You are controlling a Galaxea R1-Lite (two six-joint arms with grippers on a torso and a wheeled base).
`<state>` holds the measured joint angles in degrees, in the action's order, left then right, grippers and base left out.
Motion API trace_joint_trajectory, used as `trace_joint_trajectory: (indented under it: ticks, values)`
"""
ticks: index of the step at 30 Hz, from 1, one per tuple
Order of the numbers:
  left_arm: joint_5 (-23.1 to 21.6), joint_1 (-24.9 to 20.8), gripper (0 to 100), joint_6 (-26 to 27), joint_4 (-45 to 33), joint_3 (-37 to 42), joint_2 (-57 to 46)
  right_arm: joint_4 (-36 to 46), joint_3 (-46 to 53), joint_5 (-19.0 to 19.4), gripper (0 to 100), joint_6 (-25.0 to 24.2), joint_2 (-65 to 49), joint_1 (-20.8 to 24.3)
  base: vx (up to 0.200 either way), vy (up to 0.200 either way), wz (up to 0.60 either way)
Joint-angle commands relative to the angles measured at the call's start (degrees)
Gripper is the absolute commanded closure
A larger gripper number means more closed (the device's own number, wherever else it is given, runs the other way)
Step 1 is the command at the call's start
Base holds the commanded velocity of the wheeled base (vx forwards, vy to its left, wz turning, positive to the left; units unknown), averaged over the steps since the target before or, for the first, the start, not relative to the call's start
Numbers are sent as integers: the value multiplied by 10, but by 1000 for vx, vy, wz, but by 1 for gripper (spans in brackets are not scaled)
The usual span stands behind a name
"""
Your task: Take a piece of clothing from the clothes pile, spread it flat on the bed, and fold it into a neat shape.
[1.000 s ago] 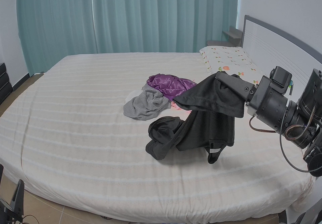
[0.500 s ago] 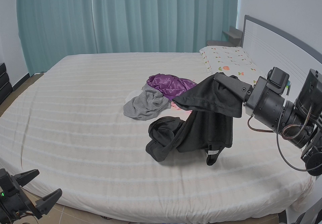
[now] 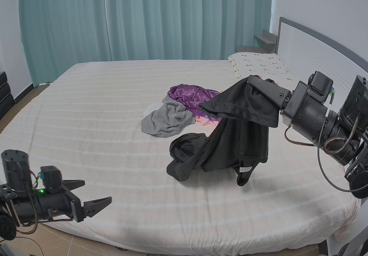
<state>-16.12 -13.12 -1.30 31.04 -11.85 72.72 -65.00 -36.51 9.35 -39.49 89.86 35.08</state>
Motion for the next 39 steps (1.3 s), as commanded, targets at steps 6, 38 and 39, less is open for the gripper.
trace_joint_trajectory:
  ticks: [6,38,39]
  values:
    - [188,-185,0,-114,242,-185,502,-30,-21,-2,100,3,30,0,0,0,0]
    - [340,-216,0,-193,289,-503,738,-30,-9,-9,100,7,8,0,0,0,0]
    - [342,-213,0,-193,288,-503,739,-30,-12,-10,100,7,8,-3,0,0,0]
